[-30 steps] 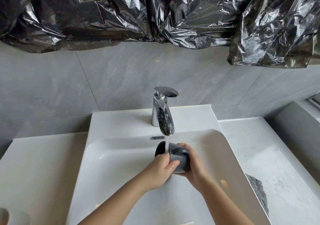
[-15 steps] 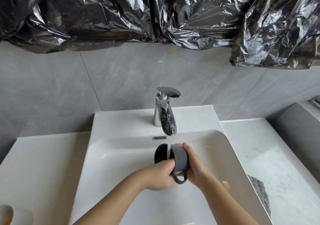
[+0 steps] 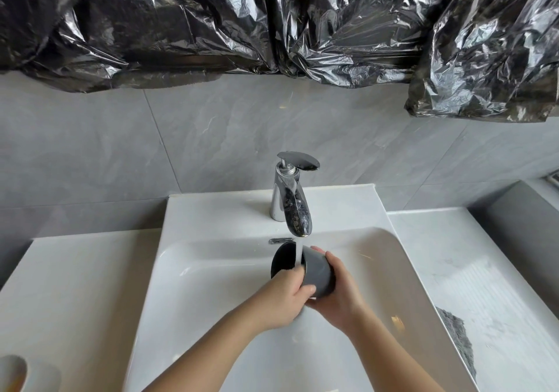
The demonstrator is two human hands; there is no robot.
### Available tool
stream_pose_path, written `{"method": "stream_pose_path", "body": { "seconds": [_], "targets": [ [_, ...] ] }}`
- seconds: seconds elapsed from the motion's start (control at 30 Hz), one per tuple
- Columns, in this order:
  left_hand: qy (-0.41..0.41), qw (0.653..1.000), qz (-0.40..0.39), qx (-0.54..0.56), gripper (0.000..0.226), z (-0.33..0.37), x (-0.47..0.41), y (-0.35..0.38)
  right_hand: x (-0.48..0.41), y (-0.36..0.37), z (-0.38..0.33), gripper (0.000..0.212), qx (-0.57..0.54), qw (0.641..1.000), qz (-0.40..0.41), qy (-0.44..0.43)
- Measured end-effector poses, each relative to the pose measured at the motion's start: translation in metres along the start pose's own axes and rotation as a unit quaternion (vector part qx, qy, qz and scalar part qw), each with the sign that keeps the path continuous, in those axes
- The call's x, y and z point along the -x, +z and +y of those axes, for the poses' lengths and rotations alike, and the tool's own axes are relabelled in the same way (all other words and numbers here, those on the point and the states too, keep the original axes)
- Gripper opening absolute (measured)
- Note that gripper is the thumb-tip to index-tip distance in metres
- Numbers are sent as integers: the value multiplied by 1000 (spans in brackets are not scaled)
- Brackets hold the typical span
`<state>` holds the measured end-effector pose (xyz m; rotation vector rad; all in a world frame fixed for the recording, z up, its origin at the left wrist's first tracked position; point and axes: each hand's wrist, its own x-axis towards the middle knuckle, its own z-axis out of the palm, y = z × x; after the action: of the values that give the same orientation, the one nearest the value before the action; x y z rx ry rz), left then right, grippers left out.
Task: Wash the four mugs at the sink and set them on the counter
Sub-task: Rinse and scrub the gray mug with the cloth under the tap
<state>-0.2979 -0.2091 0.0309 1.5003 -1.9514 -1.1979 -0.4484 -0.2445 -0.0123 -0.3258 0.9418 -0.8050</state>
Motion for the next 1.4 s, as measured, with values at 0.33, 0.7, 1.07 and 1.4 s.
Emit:
{"method": "stream_pose_path", "body": {
  "seconds": [0.33, 0.7, 1.07, 1.4],
  "targets": [
    [31, 998, -20, -60, 21, -4, 6, -1, 5, -2, 6, 42, -23, 999, -23, 13],
    [9, 997, -36, -72, 34, -5, 2, -5, 9, -5, 3, 62, 11, 999, -46, 18],
    [107, 968, 184, -134, 34, -12, -1, 6, 8, 7, 11, 53, -67, 997, -33, -31],
    [85, 945, 299, 98, 21, -28, 3, 17, 3, 8, 9, 55, -14, 989, -4, -149]
  ]
}}
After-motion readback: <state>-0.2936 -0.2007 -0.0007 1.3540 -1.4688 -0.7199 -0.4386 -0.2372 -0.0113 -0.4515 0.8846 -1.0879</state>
